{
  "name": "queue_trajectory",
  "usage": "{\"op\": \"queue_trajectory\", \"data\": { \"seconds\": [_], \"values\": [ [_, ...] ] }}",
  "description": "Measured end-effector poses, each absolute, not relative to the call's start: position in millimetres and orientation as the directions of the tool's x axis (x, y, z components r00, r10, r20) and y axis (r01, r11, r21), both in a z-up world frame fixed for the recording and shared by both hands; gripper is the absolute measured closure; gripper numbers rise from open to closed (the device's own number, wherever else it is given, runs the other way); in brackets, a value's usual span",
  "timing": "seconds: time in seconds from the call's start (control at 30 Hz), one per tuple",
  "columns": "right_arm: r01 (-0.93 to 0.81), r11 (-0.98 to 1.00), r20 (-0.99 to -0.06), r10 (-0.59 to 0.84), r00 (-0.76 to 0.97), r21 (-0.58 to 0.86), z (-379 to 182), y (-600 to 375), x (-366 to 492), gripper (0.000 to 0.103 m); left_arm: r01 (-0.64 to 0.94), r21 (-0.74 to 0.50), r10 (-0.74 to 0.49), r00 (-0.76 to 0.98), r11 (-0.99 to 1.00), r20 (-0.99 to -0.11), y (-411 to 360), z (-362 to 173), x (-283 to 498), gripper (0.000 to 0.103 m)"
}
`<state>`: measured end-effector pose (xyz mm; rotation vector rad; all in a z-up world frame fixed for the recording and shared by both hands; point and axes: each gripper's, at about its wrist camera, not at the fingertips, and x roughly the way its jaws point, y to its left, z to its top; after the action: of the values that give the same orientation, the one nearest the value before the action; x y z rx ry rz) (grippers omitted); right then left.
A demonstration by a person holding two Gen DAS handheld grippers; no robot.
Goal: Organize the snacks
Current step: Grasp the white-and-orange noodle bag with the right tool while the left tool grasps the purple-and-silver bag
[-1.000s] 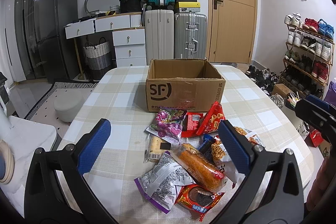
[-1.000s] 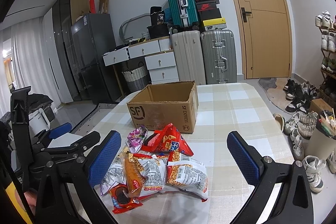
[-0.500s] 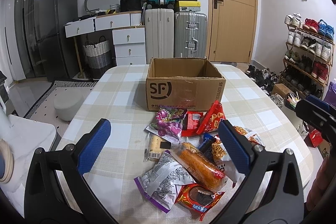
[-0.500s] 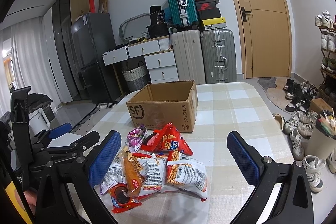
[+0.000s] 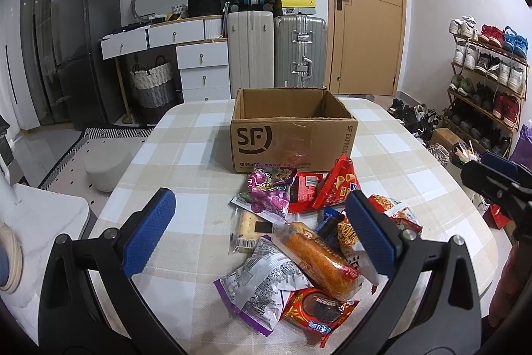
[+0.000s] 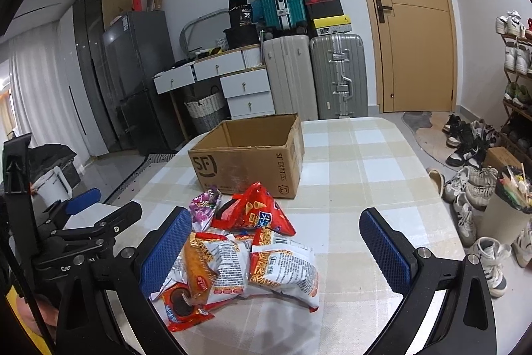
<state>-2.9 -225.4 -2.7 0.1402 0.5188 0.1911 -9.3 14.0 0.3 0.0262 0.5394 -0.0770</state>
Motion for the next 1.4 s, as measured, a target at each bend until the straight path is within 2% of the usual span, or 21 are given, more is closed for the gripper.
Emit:
{"op": "queue_trajectory", "data": {
  "seconds": [0.13, 0.4, 0.73, 0.8, 0.9, 1.1, 1.3, 1.37, 1.4],
  "values": [
    [-0.147, 0.975, -0.505, 0.212, 0.837, 0.166, -9.1, -223.6, 2.0, 0.000, 0.070, -0.019, -0.069, 0.845, 0.997, -0.531, 24.5, -2.9, -4.7, 0.001],
    [-0.183, 0.967, -0.625, 0.254, 0.738, 0.176, -41.7, -221.0, 30.7, 0.000, 0.076, -0.053, -0.092, 0.788, 0.996, -0.609, 48.9, -22.1, 8.1, 0.001],
    [-0.227, 0.964, -0.732, 0.255, 0.631, 0.140, -81.9, -215.4, 57.9, 0.001, 0.128, 0.004, -0.091, 0.727, 0.992, -0.680, 54.0, -56.2, 17.8, 0.001],
    [-0.228, 0.964, -0.743, 0.250, 0.621, 0.134, -88.9, -215.1, 63.3, 0.007, 0.144, -0.001, -0.103, 0.705, 0.990, -0.702, 54.2, -63.7, 19.9, 0.001],
    [-0.232, 0.962, -0.771, 0.254, 0.583, 0.142, -100.2, -212.8, 71.9, 0.030, 0.153, 0.004, -0.101, 0.673, 0.988, -0.733, 53.8, -75.5, 23.5, 0.001],
    [-0.216, 0.960, -0.778, 0.272, 0.567, 0.179, -108.9, -219.7, 78.6, 0.040, 0.201, -0.004, -0.133, 0.635, 0.980, -0.761, 48.3, -91.0, 27.6, 0.002],
    [-0.191, 0.955, -0.765, 0.296, 0.573, 0.227, -105.1, -230.5, 77.5, 0.054, 0.260, -0.005, -0.163, 0.590, 0.965, -0.791, 32.2, -103.8, 34.6, 0.023],
    [-0.189, 0.953, -0.760, 0.304, 0.575, 0.239, -103.3, -233.1, 76.5, 0.056, 0.269, -0.018, -0.176, 0.577, 0.963, -0.798, 29.7, -107.4, 36.3, 0.039],
    [-0.188, 0.952, -0.757, 0.307, 0.576, 0.243, -102.6, -234.1, 76.2, 0.056, 0.275, -0.033, -0.192, 0.572, 0.961, -0.797, 28.8, -108.1, 35.4, 0.041]
  ]
}}
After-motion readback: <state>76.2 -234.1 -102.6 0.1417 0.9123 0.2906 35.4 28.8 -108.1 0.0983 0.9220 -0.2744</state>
